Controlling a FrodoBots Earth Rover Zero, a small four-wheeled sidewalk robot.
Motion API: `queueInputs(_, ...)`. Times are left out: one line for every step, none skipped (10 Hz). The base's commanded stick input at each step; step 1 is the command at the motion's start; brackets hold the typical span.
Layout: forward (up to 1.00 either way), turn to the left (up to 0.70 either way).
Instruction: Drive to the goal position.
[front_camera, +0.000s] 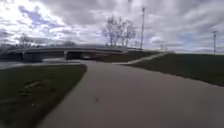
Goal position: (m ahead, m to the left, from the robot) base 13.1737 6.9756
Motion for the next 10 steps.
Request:
queueInputs(1.00,0.00)
queueInputs(1.00,0.00)
queueInputs(1.00,0.00)
queueInputs(1.00,0.00)
queueInputs(1.00,0.00)
queueInputs(1.00,0.00)
queueInputs(1.00,0.00)
queueInputs(1.00,0.00)
queueInputs(1.00,0.00)
queueInputs(1.00,0.00)
